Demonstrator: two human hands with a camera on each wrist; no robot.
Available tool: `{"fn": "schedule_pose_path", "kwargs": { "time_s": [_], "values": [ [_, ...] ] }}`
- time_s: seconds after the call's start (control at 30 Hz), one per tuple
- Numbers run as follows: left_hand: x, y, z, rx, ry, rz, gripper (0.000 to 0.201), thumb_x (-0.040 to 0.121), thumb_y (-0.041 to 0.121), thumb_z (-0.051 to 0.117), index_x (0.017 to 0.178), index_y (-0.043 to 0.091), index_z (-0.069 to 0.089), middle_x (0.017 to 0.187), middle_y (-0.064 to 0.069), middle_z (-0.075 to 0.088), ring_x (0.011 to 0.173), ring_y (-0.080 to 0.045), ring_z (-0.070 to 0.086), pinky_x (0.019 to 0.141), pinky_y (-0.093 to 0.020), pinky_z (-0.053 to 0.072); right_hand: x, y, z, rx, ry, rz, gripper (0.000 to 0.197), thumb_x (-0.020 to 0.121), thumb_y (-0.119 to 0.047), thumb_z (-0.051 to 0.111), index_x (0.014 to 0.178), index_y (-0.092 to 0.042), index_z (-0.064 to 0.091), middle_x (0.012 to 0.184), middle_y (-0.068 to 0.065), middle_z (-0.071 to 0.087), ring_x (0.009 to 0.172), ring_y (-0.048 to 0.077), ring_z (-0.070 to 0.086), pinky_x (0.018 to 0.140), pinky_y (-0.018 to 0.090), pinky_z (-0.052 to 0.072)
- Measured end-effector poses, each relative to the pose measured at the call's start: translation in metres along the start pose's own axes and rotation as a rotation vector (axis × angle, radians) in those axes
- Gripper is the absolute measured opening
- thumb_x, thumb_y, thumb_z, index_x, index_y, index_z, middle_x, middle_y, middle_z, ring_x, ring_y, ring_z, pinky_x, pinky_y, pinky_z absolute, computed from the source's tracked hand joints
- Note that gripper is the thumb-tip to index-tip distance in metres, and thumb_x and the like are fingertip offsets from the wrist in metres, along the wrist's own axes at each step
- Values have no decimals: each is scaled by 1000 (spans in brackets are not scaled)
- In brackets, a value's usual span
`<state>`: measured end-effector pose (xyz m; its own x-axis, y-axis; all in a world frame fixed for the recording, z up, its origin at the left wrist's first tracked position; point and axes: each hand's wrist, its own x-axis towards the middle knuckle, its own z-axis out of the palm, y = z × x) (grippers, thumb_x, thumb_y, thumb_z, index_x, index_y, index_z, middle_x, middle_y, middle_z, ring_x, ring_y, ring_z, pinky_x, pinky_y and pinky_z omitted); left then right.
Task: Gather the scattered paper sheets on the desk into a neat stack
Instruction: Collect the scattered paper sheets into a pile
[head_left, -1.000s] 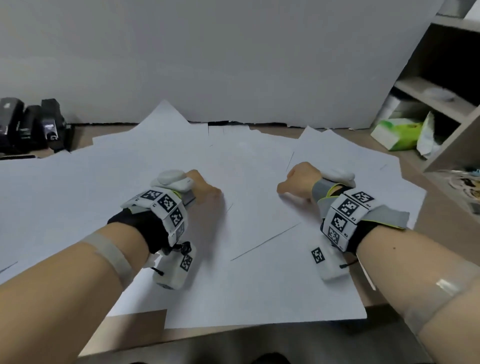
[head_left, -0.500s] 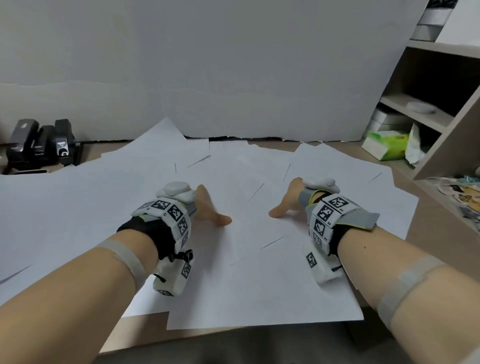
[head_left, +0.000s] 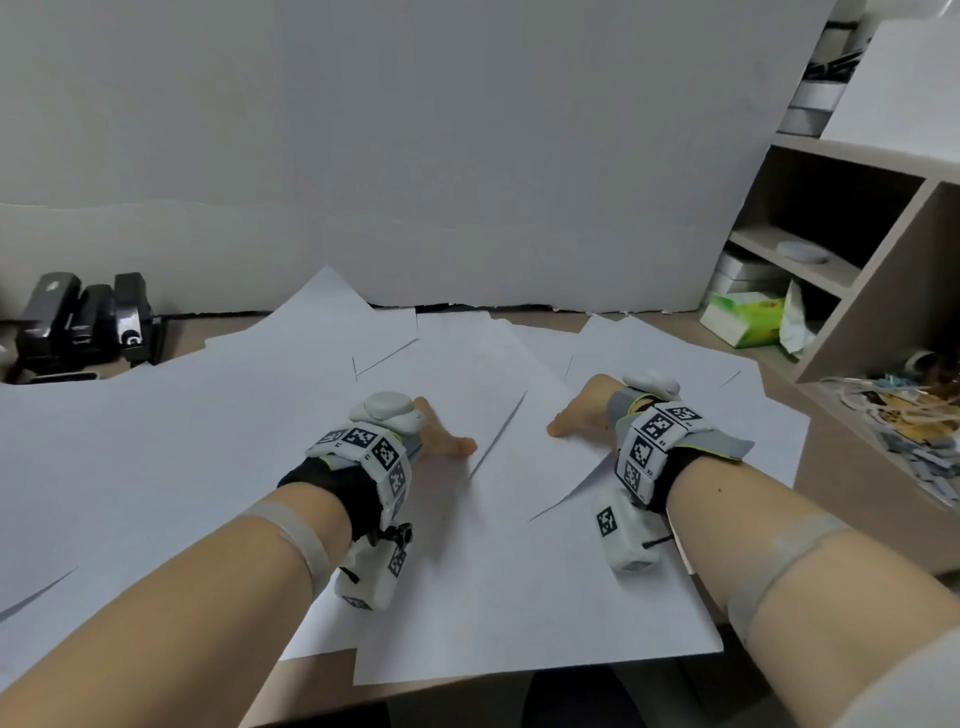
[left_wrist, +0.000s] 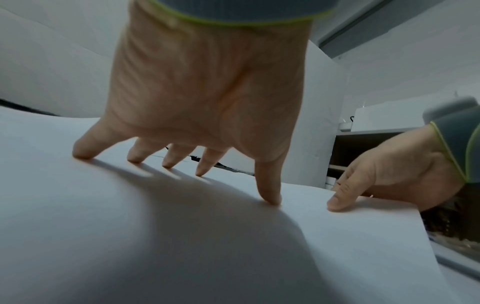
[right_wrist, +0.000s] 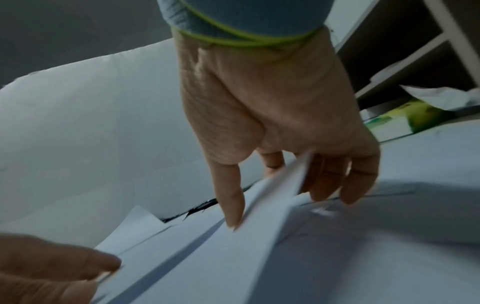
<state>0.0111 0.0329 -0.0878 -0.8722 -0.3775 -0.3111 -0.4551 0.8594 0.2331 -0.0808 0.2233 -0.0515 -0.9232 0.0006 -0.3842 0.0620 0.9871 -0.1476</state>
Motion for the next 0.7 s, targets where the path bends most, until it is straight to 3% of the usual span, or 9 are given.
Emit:
{"fn": "schedule_pose_path", "kwargs": {
  "time_s": [0.1,0.2,0.27,0.33,0.43,0.5,0.6,0.7],
  "values": [
    [2,-1,-8,-43,-83,32,75,82,80,43,87,7,57,101,-8,60,90,-27,55,81,-33,36,5,6,0,219,74,-32,43,59,-37,75,88,-7,62,88,8,71,76,27,66,80,34,54],
    [2,-1,-14,-57,-117,81,95,71,88,39,121,10,59,128,-6,58,118,-30,54,100,-39,38,-9,6,-9,305,151,-98,27,68,-27,71,71,-12,49,67,4,54,59,23,54,59,24,45],
    [-2,3,-20,-104,-128,108,103,60,92,37,126,14,55,135,-4,55,123,-29,50,105,-43,36,-21,6,-18,346,257,-130,21,78,-21,68,76,-14,48,73,5,54,69,26,57,64,29,48],
    [-3,6,-26,-242,-127,129,91,73,85,41,124,12,57,131,-7,58,119,-29,53,103,-42,39,-26,6,-28,397,361,-154,18,79,-18,64,71,-17,48,72,5,55,73,28,57,67,31,47],
    [5,10,-30,-624,-161,81,87,82,74,53,140,9,48,140,-14,51,127,-36,49,104,-43,38,-33,10,-47,419,527,-171,19,83,-19,61,66,-17,53,72,5,57,71,28,56,66,29,44],
    [11,11,-33,-846,-202,65,88,83,69,58,145,8,43,147,-15,43,137,-39,40,101,-46,35,-37,11,-59,448,622,-183,28,87,-18,58,61,-16,48,67,4,51,68,27,48,57,25,35],
    [20,13,-40,-1010,-244,46,80,87,62,59,143,6,46,153,-13,38,144,-38,29,114,-54,28,-39,14,-74,521,745,-185,33,87,-20,55,58,-16,42,63,2,46,65,27,43,52,26,26],
    [19,16,-50,-1074,-295,3,74,92,61,52,143,8,46,154,-16,35,146,-40,23,114,-60,22,-47,13,-88,627,856,-207,23,89,-20,54,67,-15,54,71,5,56,73,28,45,61,28,33]
  ]
}}
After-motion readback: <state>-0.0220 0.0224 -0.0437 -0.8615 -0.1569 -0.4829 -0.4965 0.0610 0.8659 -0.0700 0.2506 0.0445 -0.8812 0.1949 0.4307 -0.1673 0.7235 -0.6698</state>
